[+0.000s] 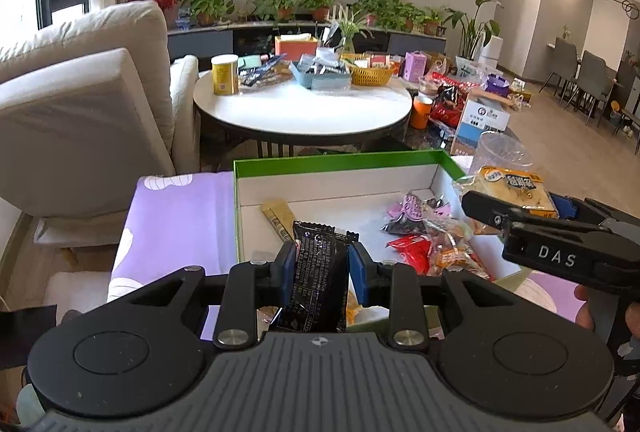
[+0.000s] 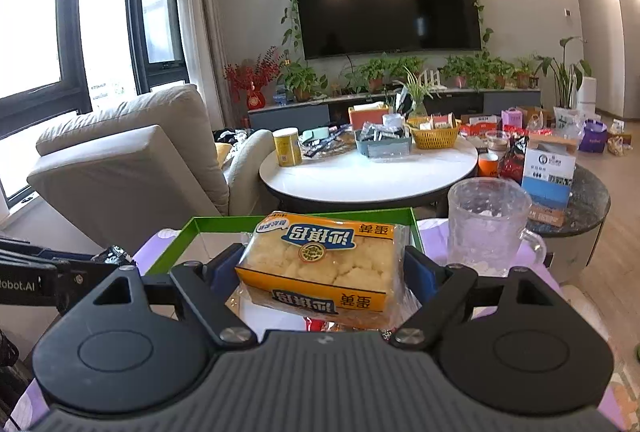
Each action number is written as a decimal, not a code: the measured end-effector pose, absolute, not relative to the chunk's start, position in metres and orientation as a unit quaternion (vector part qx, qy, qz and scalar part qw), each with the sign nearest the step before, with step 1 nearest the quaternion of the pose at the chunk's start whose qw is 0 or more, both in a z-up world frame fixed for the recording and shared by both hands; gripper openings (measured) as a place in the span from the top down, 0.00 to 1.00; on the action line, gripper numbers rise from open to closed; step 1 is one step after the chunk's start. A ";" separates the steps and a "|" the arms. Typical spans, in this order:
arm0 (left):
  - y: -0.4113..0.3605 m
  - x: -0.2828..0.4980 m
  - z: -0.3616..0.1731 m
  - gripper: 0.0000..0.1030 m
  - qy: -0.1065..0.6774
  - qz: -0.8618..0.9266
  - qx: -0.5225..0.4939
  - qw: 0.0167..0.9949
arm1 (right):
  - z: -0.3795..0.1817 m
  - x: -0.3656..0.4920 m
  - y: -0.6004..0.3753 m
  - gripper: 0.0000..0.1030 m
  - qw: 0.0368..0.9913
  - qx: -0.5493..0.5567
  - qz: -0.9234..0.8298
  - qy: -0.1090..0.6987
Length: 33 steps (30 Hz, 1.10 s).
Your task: Organize snacks
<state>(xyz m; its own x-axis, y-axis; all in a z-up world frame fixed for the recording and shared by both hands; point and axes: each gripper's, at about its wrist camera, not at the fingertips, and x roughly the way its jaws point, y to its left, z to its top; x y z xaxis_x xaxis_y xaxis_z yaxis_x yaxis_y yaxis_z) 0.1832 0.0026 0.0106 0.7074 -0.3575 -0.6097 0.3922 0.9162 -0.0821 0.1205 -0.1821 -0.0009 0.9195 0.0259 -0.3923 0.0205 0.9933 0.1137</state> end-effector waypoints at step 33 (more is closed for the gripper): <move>0.006 0.201 -0.010 0.62 0.337 -0.195 0.048 0.920 | -0.012 0.145 -0.181 0.43 0.972 0.058 -0.036 0.223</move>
